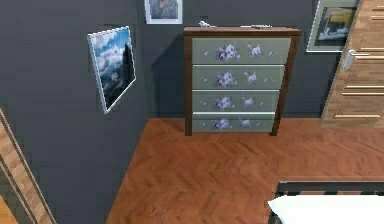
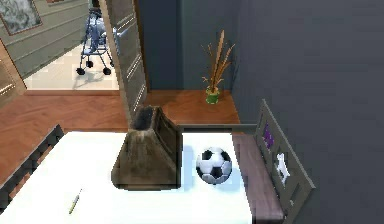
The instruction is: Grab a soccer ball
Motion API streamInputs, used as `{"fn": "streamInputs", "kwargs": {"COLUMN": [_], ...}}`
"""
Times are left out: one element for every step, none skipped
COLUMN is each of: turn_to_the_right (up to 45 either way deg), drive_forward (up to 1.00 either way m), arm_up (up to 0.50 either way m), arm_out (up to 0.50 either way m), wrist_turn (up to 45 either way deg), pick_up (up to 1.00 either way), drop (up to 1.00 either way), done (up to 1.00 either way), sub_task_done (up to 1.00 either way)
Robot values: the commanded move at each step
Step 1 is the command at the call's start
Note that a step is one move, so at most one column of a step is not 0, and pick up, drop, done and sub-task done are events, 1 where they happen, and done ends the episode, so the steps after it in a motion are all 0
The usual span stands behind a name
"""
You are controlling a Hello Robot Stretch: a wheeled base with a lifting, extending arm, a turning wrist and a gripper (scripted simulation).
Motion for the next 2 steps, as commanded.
{"fn": "streamInputs", "kwargs": {"turn_to_the_right": [0.0,0.0], "drive_forward": [0.00,0.00], "arm_up": [0.50,0.06], "arm_out": [0.00,0.00], "wrist_turn": [0.0,0.0], "pick_up": [0.00,0.00], "drop": [0.00,0.00], "done": [0.00,0.00], "sub_task_done": [0.00,0.00]}}
